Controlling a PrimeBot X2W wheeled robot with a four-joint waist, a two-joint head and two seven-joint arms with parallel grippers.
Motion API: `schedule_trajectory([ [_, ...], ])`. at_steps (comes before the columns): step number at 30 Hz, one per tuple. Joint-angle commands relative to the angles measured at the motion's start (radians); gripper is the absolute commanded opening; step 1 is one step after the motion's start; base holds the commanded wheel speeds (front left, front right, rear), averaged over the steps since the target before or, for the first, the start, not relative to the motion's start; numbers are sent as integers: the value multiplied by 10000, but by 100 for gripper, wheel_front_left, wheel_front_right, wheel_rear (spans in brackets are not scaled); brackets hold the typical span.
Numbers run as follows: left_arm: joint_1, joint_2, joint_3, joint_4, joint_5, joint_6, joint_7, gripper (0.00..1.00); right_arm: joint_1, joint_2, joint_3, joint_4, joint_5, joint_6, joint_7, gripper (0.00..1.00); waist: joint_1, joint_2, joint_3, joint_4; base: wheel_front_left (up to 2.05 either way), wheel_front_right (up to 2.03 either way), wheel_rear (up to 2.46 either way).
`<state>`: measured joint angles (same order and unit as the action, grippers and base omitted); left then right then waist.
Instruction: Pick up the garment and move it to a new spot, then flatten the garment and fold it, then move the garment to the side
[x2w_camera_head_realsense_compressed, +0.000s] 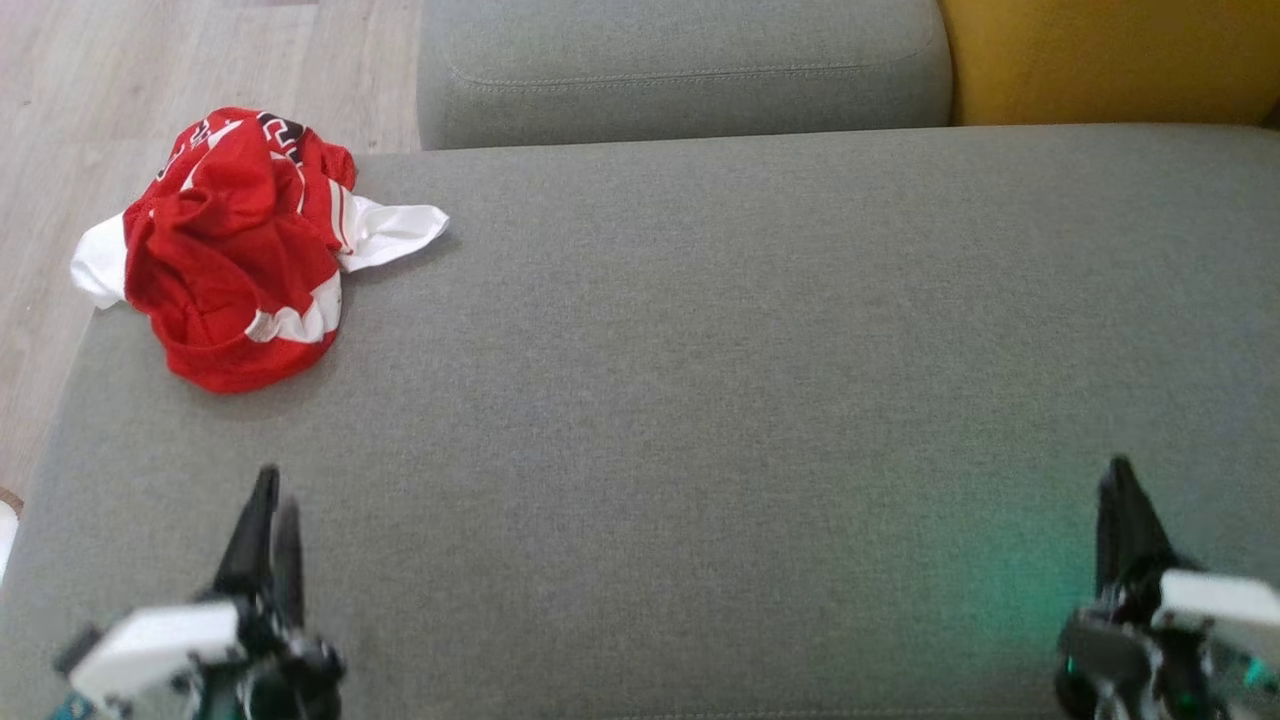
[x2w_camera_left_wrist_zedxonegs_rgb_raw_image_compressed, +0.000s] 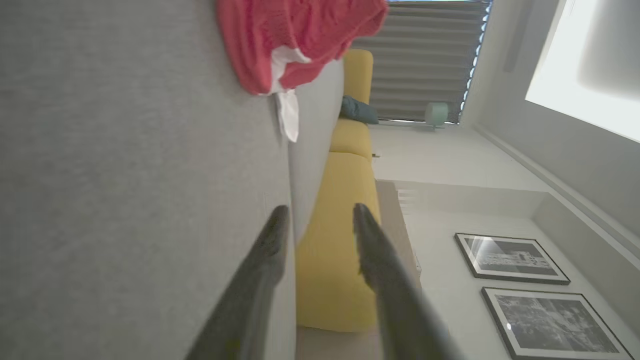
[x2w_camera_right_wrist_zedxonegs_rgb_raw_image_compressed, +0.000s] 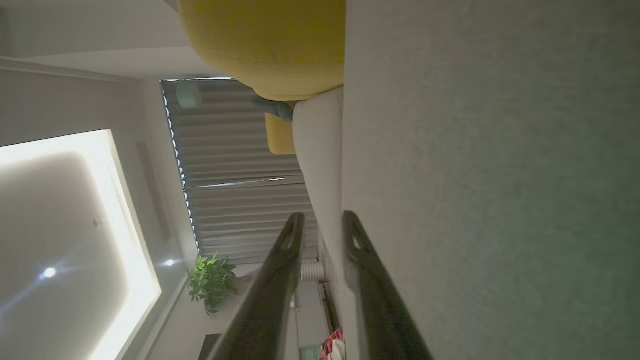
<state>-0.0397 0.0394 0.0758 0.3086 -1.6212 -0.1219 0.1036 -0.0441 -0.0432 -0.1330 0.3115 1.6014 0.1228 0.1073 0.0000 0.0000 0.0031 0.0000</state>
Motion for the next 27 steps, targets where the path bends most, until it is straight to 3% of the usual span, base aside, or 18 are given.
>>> schedule_trajectory([
  [1,157,-36,-6,224,0,4,-5,100,133,11,13,225,-1,0,-5,100,0,0,0,0,0,0,0],
  [14,280,-44,-228,54,354,42,-366,100,178,10,366,193,-400,8,-370,100,0,0,-13,8,0,0,0],
  [27,286,-27,-488,-597,1832,409,-745,100,185,1,568,-246,-1893,16,-753,100,0,0,-26,2,0,0,0],
])
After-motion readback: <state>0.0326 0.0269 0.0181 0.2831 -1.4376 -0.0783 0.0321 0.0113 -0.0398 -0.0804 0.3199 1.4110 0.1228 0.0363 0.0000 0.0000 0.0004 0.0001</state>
